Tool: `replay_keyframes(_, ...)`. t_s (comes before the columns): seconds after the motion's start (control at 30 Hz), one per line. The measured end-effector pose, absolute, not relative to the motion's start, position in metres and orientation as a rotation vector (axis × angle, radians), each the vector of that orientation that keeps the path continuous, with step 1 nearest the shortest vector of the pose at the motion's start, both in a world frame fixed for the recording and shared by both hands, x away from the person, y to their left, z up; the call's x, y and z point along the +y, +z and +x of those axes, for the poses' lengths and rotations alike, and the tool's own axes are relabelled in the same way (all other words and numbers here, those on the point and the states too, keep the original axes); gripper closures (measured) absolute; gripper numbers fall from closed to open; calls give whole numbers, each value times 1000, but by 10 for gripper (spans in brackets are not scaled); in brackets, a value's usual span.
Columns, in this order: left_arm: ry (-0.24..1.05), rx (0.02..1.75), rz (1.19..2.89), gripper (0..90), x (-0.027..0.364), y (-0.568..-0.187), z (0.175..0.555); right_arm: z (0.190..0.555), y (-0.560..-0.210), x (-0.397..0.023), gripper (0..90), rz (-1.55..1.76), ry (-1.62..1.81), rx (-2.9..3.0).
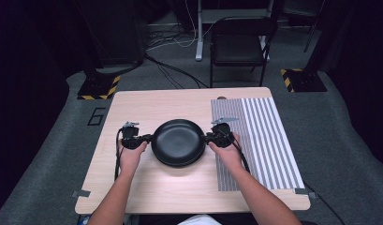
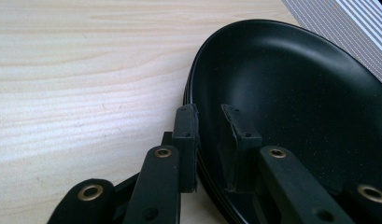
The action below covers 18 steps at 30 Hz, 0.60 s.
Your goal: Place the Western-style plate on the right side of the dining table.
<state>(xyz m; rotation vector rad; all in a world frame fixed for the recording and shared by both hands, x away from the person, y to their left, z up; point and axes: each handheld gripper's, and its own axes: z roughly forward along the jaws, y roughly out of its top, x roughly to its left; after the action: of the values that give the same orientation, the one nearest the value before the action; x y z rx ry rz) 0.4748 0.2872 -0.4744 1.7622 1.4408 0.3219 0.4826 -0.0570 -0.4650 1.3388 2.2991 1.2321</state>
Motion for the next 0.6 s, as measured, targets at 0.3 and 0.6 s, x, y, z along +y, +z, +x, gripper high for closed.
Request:
replay_keyframes(0.3,276,1451,1758,814,290,-480,475,489,-472,-53,637,1379,1213,2277)
replay_keyframes(0.6,241,1465,1736,818,292,-483,475,493,-476,-54,680,1443,1247,2270)
